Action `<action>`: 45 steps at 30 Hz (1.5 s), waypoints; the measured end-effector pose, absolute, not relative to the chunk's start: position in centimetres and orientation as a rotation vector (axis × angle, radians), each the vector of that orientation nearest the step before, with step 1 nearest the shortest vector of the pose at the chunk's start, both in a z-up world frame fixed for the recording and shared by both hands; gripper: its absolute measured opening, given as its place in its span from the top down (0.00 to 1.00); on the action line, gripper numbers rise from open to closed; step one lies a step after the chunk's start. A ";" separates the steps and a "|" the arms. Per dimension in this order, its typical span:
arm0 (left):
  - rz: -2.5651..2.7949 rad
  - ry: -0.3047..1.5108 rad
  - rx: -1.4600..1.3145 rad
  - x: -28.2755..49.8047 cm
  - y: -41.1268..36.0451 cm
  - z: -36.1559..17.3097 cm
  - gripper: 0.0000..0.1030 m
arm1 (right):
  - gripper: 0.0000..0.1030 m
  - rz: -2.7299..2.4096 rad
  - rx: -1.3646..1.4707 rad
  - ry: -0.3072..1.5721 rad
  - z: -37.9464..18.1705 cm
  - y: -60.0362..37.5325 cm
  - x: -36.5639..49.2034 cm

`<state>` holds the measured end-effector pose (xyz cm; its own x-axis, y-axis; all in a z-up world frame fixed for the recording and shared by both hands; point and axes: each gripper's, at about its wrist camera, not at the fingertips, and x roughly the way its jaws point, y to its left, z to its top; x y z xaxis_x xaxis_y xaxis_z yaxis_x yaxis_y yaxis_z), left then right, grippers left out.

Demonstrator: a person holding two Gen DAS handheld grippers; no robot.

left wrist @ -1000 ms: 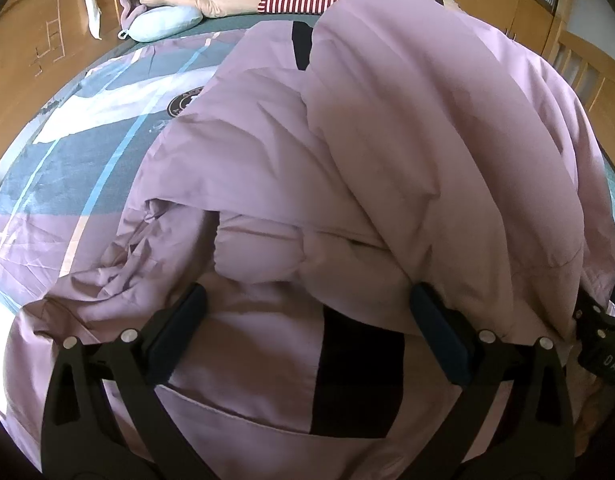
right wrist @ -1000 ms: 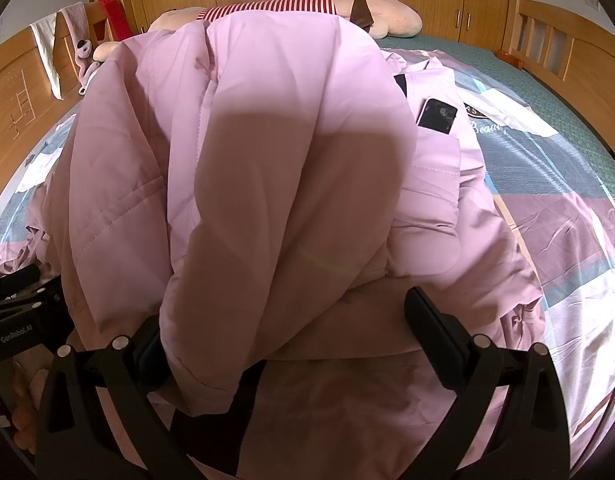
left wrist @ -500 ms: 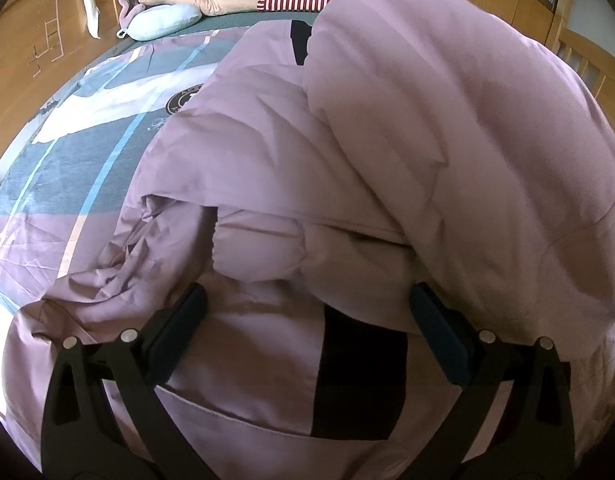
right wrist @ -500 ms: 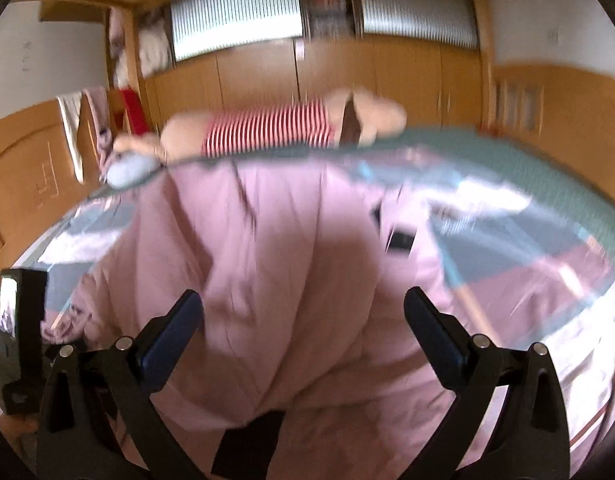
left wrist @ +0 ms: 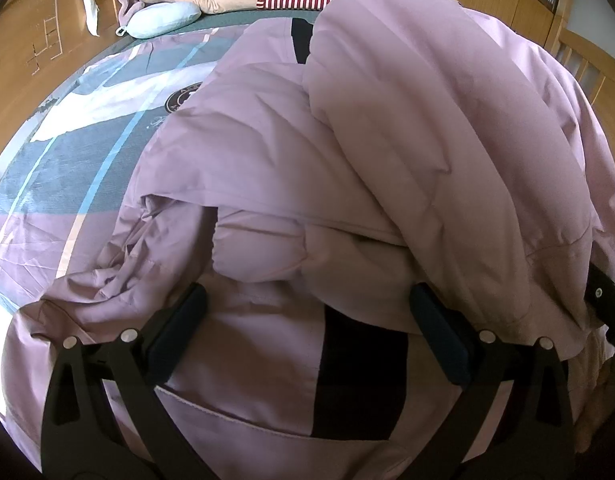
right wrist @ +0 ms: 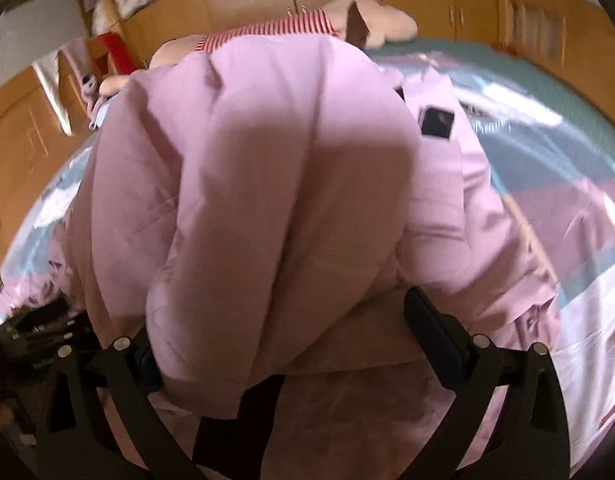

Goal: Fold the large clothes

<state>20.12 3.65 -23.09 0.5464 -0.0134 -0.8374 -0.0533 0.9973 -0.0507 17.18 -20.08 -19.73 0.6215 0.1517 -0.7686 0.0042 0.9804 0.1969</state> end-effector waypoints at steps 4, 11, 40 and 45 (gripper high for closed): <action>0.026 0.992 -0.069 20.1 3.7 -23.1 0.02 | 0.01 0.078 0.140 0.897 -19.7 -19.2 16.6; 0.031 0.989 -0.061 20.0 3.5 -23.1 0.02 | 0.01 0.076 0.142 0.900 -19.7 -19.1 16.2; 0.040 0.979 -0.079 19.7 3.5 -22.4 0.02 | 0.01 -0.092 0.237 0.854 -18.9 -22.1 15.9; 0.000 0.882 -0.084 18.8 3.3 -20.3 0.02 | 0.01 -0.137 0.221 0.565 -14.0 -22.5 12.2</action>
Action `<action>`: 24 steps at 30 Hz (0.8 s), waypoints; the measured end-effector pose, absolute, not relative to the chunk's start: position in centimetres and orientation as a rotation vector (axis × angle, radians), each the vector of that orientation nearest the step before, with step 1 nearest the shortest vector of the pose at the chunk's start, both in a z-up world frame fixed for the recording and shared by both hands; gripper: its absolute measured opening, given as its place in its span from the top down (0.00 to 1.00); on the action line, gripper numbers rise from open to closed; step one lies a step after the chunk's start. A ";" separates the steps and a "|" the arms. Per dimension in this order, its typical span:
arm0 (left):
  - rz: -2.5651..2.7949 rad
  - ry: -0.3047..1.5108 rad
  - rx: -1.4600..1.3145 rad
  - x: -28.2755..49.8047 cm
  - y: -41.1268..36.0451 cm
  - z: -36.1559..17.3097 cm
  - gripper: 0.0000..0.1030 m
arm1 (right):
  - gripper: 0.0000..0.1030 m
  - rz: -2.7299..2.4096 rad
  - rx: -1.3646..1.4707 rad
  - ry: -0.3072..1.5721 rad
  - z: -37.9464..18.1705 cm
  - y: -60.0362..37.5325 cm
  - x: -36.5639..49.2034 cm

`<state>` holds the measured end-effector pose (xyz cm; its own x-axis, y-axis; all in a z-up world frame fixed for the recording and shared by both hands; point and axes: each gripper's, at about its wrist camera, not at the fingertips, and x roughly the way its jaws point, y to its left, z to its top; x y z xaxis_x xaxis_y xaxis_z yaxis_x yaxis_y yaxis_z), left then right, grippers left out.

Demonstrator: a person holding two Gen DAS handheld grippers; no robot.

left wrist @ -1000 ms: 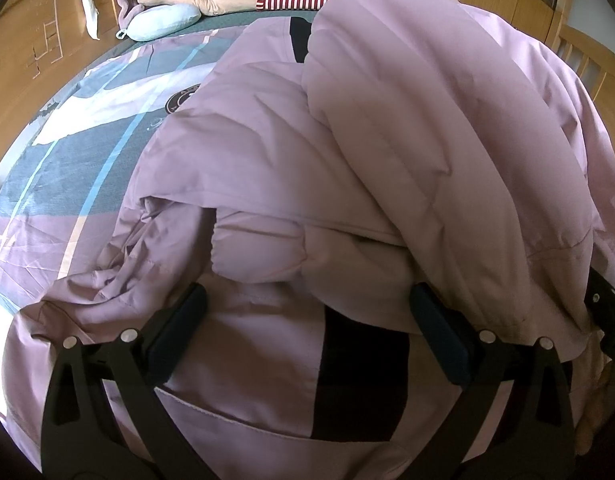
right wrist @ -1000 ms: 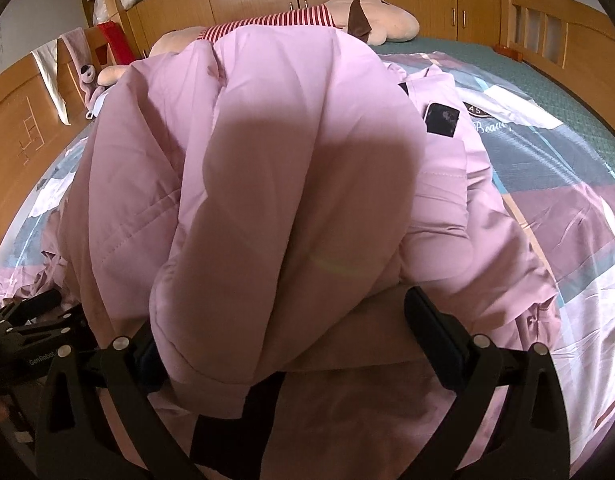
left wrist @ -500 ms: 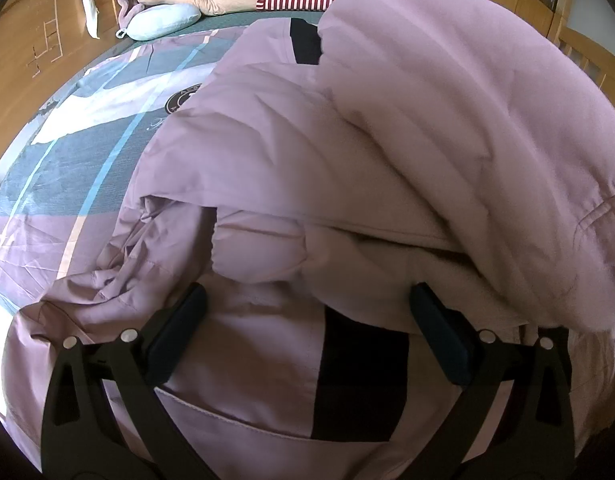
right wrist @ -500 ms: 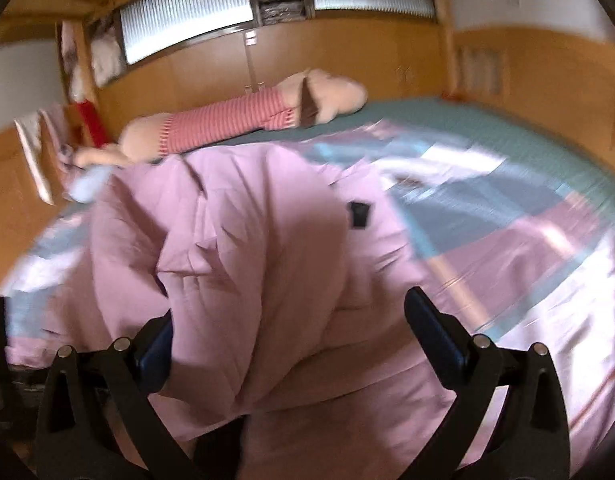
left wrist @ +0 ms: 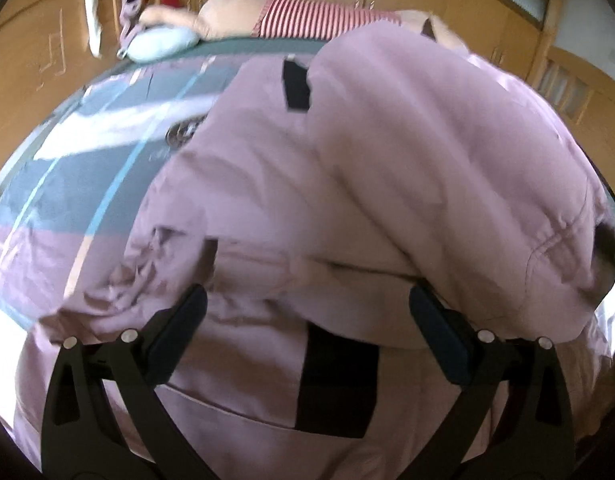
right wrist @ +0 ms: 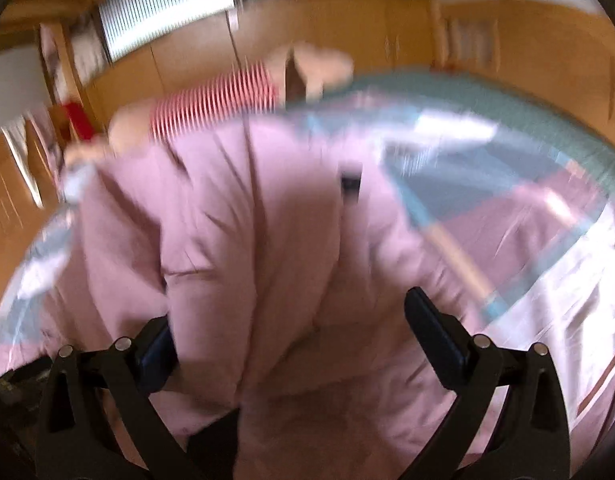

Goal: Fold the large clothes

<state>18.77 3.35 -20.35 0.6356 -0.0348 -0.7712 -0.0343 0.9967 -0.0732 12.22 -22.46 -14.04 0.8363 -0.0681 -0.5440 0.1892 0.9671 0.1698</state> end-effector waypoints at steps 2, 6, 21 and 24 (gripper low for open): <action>0.008 0.909 -0.073 19.1 3.4 -21.0 0.02 | 0.01 -0.173 0.183 0.438 -12.5 -22.2 10.8; 0.009 1.000 -0.116 19.9 4.5 -23.1 0.02 | 0.01 -0.252 0.219 0.423 -12.5 -24.1 11.1; 0.021 0.998 -0.087 19.9 3.4 -23.2 0.02 | 0.01 -0.310 0.228 0.882 -19.4 -25.8 16.6; 0.024 0.997 -0.081 19.8 3.2 -23.2 0.02 | 0.01 -0.311 0.225 0.882 -19.4 -25.8 16.7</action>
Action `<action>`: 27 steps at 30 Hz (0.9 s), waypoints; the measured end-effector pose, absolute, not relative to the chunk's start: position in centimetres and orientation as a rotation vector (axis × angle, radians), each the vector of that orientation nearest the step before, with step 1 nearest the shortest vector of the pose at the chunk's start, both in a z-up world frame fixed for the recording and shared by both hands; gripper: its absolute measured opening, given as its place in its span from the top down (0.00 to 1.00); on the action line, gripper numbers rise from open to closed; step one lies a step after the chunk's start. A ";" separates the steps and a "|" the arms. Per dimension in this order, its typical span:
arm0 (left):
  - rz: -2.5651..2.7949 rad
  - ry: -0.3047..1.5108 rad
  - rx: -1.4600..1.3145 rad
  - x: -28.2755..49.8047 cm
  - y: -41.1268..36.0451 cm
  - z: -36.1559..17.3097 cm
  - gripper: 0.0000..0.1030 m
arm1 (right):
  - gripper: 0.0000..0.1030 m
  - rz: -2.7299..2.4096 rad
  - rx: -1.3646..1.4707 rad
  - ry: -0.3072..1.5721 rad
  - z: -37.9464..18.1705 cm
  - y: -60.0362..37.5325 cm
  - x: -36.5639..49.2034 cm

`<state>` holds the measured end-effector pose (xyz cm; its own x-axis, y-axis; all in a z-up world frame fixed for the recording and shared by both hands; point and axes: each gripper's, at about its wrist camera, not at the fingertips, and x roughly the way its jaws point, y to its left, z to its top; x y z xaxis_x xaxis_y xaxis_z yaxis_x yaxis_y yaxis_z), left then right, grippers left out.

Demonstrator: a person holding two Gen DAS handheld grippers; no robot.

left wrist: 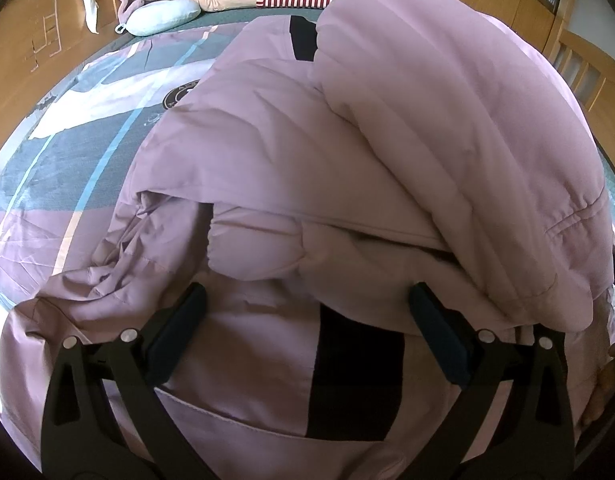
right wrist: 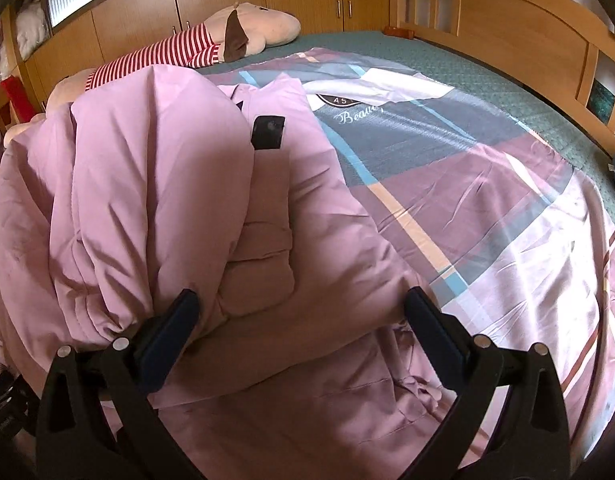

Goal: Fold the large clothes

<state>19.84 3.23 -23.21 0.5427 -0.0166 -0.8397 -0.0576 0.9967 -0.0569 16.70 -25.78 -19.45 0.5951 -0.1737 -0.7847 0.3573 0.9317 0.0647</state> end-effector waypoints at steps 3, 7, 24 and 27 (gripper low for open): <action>0.027 0.997 -0.077 19.8 2.9 -23.2 0.02 | 0.01 -0.311 0.224 0.884 -19.5 -25.9 16.9; 0.028 0.996 -0.075 19.8 2.7 -23.2 0.02 | 0.01 -0.309 0.224 0.884 -19.4 -25.8 16.8; 0.068 0.964 -0.196 19.8 5.7 -22.0 0.02 | 0.01 -0.060 -0.078 0.742 -16.8 -19.3 15.8; 0.066 0.957 -0.181 19.6 5.6 -21.7 0.02 | 0.01 -0.028 -0.041 0.811 -18.3 -19.5 16.4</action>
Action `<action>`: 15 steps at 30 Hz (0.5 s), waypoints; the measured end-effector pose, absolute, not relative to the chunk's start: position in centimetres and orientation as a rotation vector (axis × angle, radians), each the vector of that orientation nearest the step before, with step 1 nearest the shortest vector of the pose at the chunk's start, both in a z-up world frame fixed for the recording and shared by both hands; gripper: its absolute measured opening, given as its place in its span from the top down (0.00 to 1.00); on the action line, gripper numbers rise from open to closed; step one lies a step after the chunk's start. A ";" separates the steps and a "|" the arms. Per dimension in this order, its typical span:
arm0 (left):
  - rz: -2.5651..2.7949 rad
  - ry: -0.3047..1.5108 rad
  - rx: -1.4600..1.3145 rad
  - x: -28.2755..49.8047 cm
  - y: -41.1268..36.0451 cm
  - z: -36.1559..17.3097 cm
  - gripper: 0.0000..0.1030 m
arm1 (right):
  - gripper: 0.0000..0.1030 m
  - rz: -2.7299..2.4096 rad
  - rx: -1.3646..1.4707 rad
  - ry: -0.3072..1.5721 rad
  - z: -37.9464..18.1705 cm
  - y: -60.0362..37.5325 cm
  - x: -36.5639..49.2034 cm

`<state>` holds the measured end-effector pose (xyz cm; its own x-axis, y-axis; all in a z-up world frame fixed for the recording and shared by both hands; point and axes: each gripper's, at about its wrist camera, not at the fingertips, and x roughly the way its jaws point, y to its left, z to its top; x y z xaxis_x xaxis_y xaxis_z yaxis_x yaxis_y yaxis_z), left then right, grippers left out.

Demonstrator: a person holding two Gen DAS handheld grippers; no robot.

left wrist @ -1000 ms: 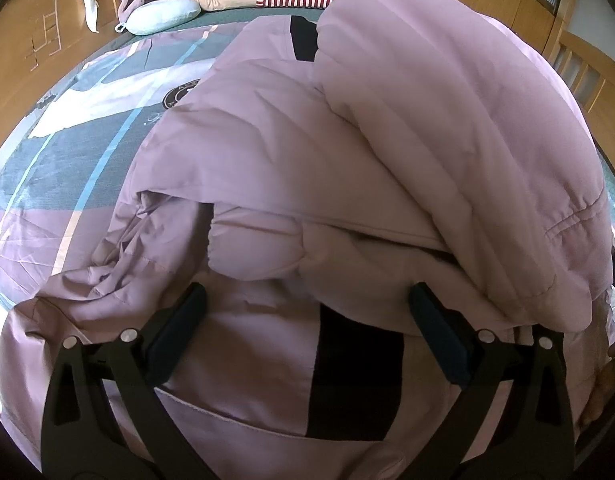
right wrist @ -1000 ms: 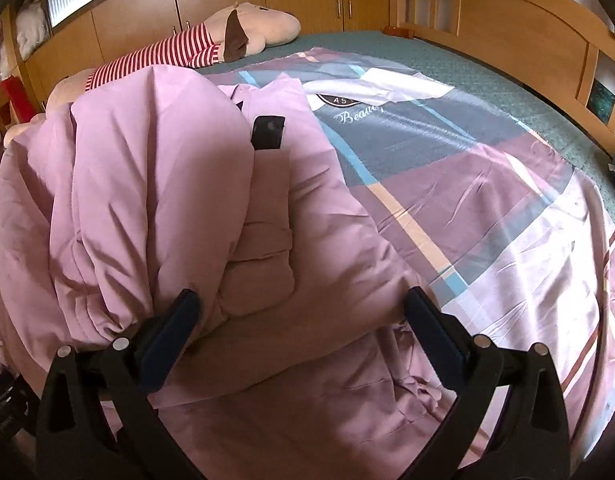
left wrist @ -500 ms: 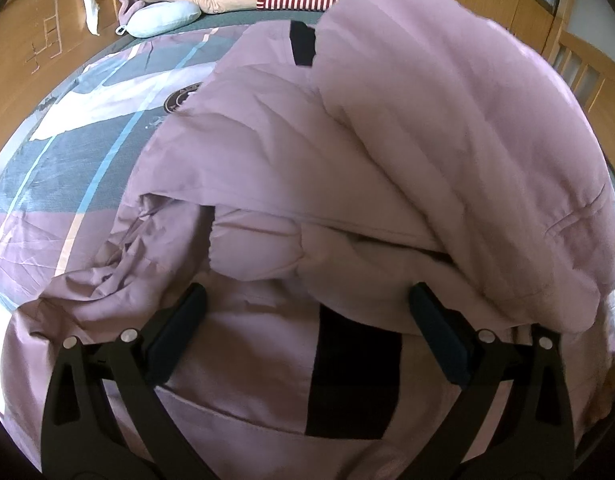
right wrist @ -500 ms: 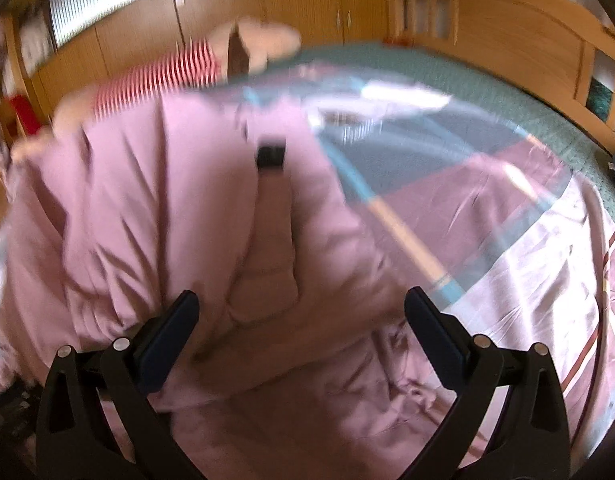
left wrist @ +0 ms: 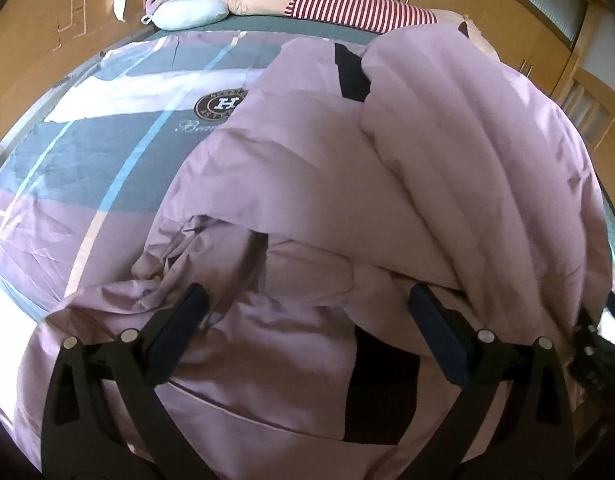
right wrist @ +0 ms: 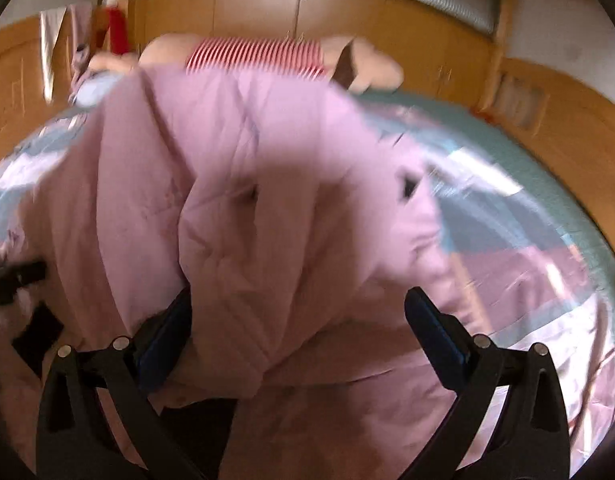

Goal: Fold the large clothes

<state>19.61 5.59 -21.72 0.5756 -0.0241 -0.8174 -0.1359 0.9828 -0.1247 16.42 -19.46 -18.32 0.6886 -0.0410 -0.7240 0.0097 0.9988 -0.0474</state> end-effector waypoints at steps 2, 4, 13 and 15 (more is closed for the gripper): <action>0.060 0.954 -0.175 19.4 5.5 -21.7 0.02 | 0.01 -0.017 0.020 0.830 -18.5 -20.3 16.6; 0.063 0.959 -0.171 19.5 5.3 -21.8 0.02 | 0.01 -0.007 0.076 0.855 -18.9 -21.1 16.8; 0.080 0.968 -0.123 19.9 4.8 -22.1 0.02 | 0.01 -0.007 0.084 0.837 -18.6 -20.3 16.5; 0.076 0.963 -0.129 19.8 4.8 -21.8 0.02 | 0.01 -0.027 0.090 0.746 -17.1 -20.6 15.3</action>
